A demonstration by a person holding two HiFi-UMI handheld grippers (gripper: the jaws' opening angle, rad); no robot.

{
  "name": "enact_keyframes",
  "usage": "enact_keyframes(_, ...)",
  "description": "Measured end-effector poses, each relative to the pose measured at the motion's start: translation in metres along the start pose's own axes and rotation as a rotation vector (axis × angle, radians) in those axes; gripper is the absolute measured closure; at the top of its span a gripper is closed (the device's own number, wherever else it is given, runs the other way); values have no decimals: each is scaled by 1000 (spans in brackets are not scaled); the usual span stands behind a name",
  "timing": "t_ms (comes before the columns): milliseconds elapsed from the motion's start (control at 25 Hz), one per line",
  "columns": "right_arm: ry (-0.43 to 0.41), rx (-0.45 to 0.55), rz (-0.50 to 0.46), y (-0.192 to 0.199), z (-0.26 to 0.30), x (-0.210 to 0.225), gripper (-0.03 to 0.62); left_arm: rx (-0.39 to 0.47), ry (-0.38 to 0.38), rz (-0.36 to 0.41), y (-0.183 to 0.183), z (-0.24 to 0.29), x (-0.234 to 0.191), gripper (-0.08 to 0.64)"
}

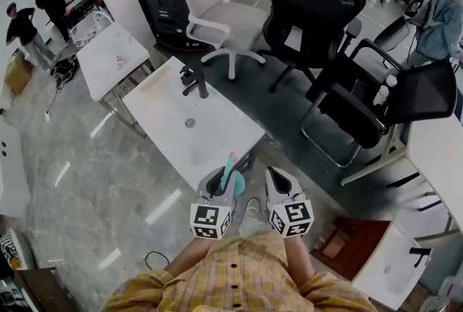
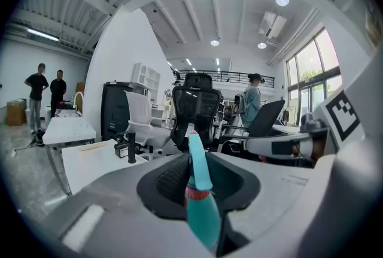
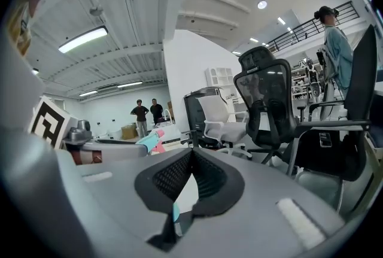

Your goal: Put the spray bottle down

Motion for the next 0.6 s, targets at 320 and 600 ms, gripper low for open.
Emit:
enact_keyframes(320,-28,-34,19,5,51,41,591,-30,-25,28,11,72,-19,471)
enact_keyframes(600,-42,-60,38,16,85,71,591,-37,-57,39,27,123,-37,471)
Point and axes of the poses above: the fingertips, and each gripper's own axes: z forward along the fingers, x to its right, y out of its underside, the point moved 10 cm from there along -z, backward along the fingers, and after that the axes turned 15 degrees about x, right-handed, at the moved point
